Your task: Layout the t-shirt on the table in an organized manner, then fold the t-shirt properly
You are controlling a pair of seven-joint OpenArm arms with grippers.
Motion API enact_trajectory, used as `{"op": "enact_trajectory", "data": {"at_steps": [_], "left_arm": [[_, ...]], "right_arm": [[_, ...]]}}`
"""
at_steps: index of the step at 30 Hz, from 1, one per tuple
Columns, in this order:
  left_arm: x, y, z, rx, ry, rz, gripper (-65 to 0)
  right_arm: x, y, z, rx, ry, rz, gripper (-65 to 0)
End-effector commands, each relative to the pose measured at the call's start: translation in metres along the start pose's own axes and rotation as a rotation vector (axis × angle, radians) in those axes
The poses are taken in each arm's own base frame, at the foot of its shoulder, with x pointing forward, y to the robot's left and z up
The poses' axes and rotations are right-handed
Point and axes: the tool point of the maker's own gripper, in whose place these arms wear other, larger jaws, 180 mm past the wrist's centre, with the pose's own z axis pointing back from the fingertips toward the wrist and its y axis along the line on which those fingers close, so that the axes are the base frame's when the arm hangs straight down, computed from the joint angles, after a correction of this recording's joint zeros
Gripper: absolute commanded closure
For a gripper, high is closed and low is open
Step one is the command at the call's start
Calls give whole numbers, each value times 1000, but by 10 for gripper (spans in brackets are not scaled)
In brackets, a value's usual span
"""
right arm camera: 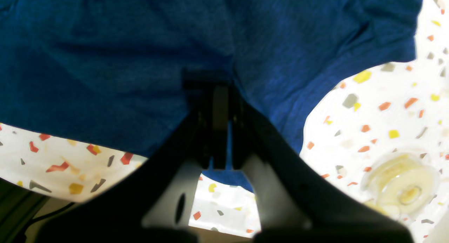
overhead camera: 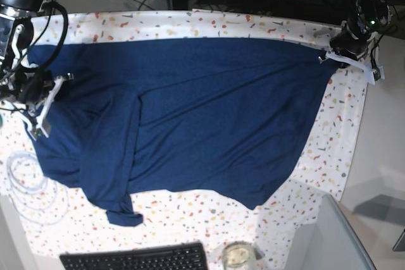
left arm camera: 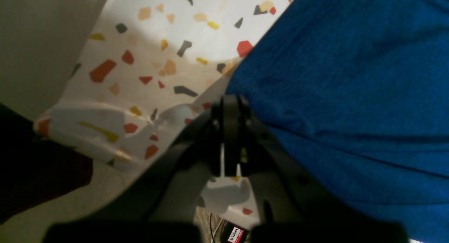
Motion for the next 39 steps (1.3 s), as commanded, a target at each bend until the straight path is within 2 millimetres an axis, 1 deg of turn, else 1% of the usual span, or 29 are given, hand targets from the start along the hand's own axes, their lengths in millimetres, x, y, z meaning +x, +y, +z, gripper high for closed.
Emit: {"op": "enact_trajectory", "data": {"at_steps": [1, 3, 9, 11, 13, 14, 17, 19, 22, 24, 26, 27, 30, 32, 34, 36, 39], "left_arm": [[14, 2, 3, 1, -41, -15, 0], [14, 2, 3, 1, -41, -15, 0], [14, 2, 4, 0, -42, -15, 0], [14, 2, 4, 0, -43, -16, 0], [14, 2, 4, 0, -43, -16, 0], [15, 2, 4, 0, -44, -16, 0], [16, 2, 4, -1, -45, -16, 0], [20, -1, 6, -6, -59, -20, 0], [27, -5, 9, -16, -81, -25, 0], [28, -6, 10, -17, -83, -26, 0], [34, -8, 9, -20, -94, -26, 0], [36, -9, 9, -23, -98, -25, 0], [38, -10, 8, -25, -103, -22, 0], [39, -11, 8, -28, -107, -20, 0], [40, -12, 9, -30, -110, -20, 0], [50, -17, 11, -39, -134, -23, 0], [55, -20, 13, -45, -150, -26, 0]], "right_arm": [[15, -6, 6, -14, -44, 10, -8], [24, -8, 7, -17, -61, 10, -8], [37, -11, -3, 9, -58, -15, -8], [46, -12, -4, 13, -84, -19, -8], [51, -14, -7, 18, -89, -25, -8], [52, -14, -10, 28, -88, -34, -8], [49, -13, -19, 49, -68, -52, -8], [49, -13, -21, 54, -75, -57, -8], [49, -12, -22, 56, -81, -59, -8], [50, -11, -22, 58, -84, -56, -8], [65, -4, -22, 66, -95, -10, -8], [68, -1, -22, 68, -96, 6, -8], [81, -2, -20, 58, -113, 35, -8], [85, -4, -18, 54, -123, 35, -8], [84, -6, -17, 49, -121, 37, -8], [85, -8, -17, 46, -122, 36, -8], [80, -15, -15, 32, -108, 37, -8]]}}
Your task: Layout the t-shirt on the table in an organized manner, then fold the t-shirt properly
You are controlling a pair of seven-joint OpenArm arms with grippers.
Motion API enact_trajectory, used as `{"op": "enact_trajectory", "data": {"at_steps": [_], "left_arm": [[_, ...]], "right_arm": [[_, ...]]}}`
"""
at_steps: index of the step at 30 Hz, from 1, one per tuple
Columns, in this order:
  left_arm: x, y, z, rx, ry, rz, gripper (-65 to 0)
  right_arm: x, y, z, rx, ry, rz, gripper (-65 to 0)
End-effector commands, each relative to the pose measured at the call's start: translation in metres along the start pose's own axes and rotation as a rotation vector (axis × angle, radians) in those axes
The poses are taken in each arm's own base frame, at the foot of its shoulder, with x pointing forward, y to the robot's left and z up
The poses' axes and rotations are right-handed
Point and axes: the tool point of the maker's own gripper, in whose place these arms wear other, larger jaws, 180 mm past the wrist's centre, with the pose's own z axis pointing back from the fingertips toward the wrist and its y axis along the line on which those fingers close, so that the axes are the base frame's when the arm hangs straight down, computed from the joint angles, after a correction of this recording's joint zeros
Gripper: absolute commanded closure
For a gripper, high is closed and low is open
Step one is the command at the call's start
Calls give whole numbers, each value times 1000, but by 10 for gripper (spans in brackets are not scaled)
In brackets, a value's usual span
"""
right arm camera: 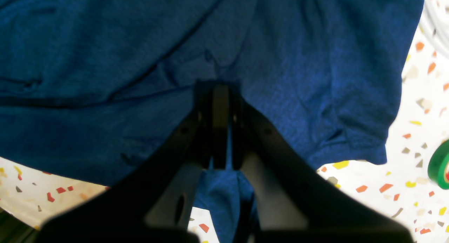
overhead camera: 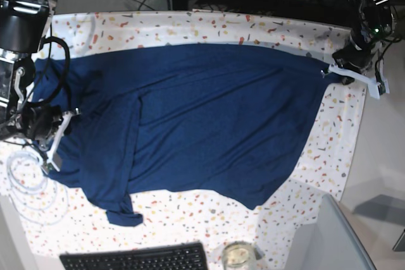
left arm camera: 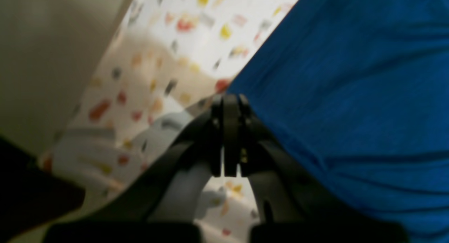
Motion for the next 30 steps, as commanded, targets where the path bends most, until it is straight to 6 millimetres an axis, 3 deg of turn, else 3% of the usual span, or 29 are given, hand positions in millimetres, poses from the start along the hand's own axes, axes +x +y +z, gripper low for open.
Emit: {"op": "enact_trajectory", "data": {"at_steps": [1, 8, 13, 15, 20, 22, 24, 30], "left_arm": [[15, 0, 3, -4, -48, -14, 0], [9, 4, 2, 5, -31, -16, 0], [8, 4, 2, 4, -30, -15, 0], [8, 2, 2, 1, -28, -17, 0], [8, 3, 2, 2, -29, -14, 0], [8, 3, 2, 2, -29, -14, 0], [8, 3, 2, 2, -29, -14, 0], [8, 4, 2, 5, -30, -16, 0]], "right_arm": [[11, -12, 9, -31, -32, 7, -8], [-34, -16, 21, -69, 6, -13, -8], [-31, -15, 21, -69, -27, -22, -51], [-20, -16, 23, -73, -58, -20, -137], [-6, -17, 23, -71, -85, -12, -440], [-5, -18, 17, -56, -73, -29, -489], [-5, -18, 7, -29, -53, -53, -473], [-11, -12, -6, 8, -34, -79, -300]]}}
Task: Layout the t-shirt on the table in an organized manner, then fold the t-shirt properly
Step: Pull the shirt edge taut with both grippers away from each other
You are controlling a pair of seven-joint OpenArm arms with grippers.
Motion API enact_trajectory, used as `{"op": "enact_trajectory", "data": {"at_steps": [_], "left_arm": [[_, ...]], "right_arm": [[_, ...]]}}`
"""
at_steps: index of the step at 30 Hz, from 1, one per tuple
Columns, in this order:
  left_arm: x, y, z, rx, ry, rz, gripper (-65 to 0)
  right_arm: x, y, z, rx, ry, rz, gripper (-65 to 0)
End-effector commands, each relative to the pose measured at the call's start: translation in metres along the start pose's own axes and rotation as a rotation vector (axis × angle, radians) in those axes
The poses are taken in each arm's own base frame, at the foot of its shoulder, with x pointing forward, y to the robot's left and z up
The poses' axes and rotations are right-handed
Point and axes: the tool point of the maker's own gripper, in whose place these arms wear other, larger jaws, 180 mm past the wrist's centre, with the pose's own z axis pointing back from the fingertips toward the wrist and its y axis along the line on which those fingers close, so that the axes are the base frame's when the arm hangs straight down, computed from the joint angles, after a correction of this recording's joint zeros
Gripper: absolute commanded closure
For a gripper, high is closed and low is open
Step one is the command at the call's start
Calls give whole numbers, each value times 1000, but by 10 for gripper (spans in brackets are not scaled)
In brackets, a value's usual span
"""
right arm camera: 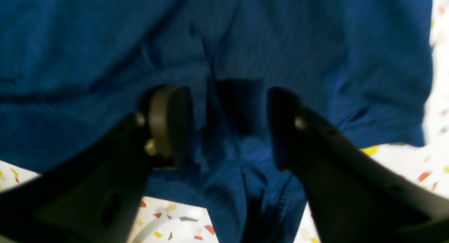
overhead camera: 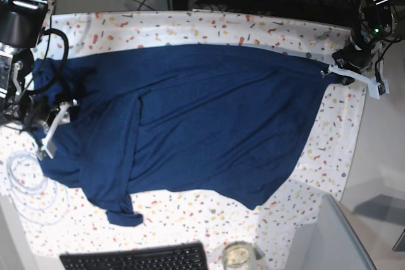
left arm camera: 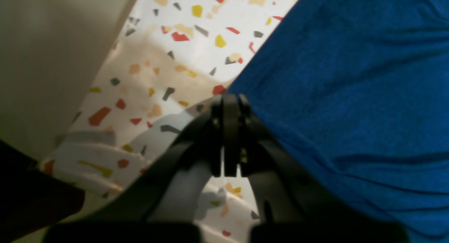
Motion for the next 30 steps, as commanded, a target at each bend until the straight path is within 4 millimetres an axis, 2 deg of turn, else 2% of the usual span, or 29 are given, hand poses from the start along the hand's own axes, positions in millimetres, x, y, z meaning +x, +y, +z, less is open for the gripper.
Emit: {"op": "enact_trajectory", "data": {"at_steps": [1, 7, 8, 11, 12, 14, 16, 21, 24, 27, 30], "left_arm": [[14, 2, 3, 3, -42, -13, 0], [13, 3, 2, 3, -41, -13, 0], [13, 2, 2, 2, -41, -12, 0], [13, 3, 2, 3, -41, -13, 0], [13, 3, 2, 4, -41, -14, 0], [12, 3, 2, 6, -38, -15, 0], [10, 4, 2, 8, -33, -13, 0], [9, 6, 1, 11, -28, -13, 0], [9, 6, 1, 11, -28, -13, 0], [9, 6, 1, 12, -29, -12, 0], [11, 6, 1, 11, -32, -14, 0]], "right_arm": [[21, -2, 5, -5, -55, 24, -287], [19, 12, -2, 20, -33, 53, -264], [19, 12, -2, 21, -32, 53, -231], [20, 10, 0, 16, -36, 52, -24], [16, 11, 0, 16, -24, 51, 0], [7, 9, 2, 8, -5, 55, -27], [-3, 4, 12, -21, -7, 51, -5], [-33, -10, 55, -136, 22, 65, -3], [-57, -10, 80, -190, 43, 72, -3], [-82, 5, 89, -178, 85, 99, -3], [-98, 20, 84, -147, 110, 65, -3]]}}
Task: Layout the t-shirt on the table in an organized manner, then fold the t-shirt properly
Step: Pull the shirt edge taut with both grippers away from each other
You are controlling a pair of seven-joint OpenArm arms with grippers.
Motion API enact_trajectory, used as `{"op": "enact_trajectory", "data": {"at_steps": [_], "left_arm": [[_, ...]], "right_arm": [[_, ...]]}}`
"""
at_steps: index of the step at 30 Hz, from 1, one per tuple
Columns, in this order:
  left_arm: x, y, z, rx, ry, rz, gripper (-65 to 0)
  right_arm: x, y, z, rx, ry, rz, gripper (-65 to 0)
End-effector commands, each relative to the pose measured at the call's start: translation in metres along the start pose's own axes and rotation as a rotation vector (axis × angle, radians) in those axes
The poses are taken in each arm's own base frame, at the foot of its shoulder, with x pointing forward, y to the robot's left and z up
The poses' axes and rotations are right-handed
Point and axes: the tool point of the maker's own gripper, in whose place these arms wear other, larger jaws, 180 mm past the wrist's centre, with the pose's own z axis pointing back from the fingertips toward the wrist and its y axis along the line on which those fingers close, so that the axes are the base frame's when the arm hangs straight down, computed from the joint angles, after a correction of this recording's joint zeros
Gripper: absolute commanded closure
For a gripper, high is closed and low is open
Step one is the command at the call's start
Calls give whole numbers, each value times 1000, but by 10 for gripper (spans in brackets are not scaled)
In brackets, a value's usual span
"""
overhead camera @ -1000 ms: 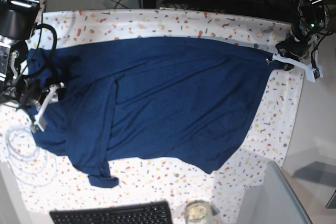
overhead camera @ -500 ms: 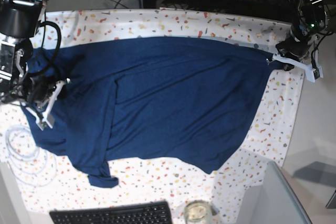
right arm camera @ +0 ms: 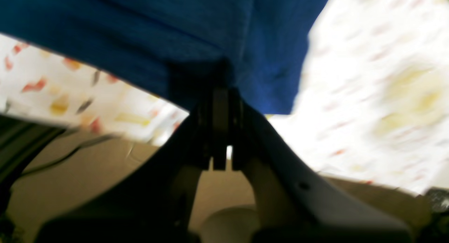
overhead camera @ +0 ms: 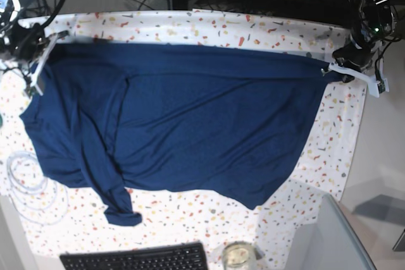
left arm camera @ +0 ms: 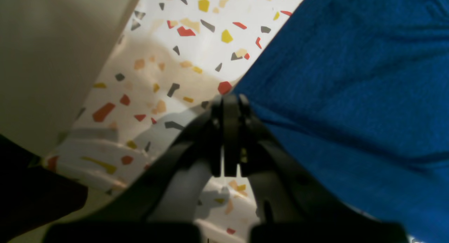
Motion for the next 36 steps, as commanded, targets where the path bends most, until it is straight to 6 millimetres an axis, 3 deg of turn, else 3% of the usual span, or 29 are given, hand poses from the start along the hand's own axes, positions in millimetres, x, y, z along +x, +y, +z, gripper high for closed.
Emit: {"op": "enact_trajectory", "data": {"at_steps": [1, 12, 15, 20, 28, 36], "left_arm": [[16, 1, 3, 0, -50, -15, 0], [11, 7, 6, 12, -34, -31, 0], [9, 8, 6, 14, -29, -31, 0], [3, 13, 9, 21, -15, -44, 0], [-31, 29, 20, 51, 63, -60, 0], [-47, 32, 38, 53, 89, -93, 0]], "right_arm": [[9, -3, 4, -9, -41, 2, -3], [-58, 17, -5, 44, 122, -15, -3], [-68, 20, -12, 67, 152, -30, -3], [-77, 17, -11, 64, 175, -26, -3], [-69, -31, 1, -38, 160, -36, -3], [-65, -48, 1, -60, 169, -28, -3]]}}
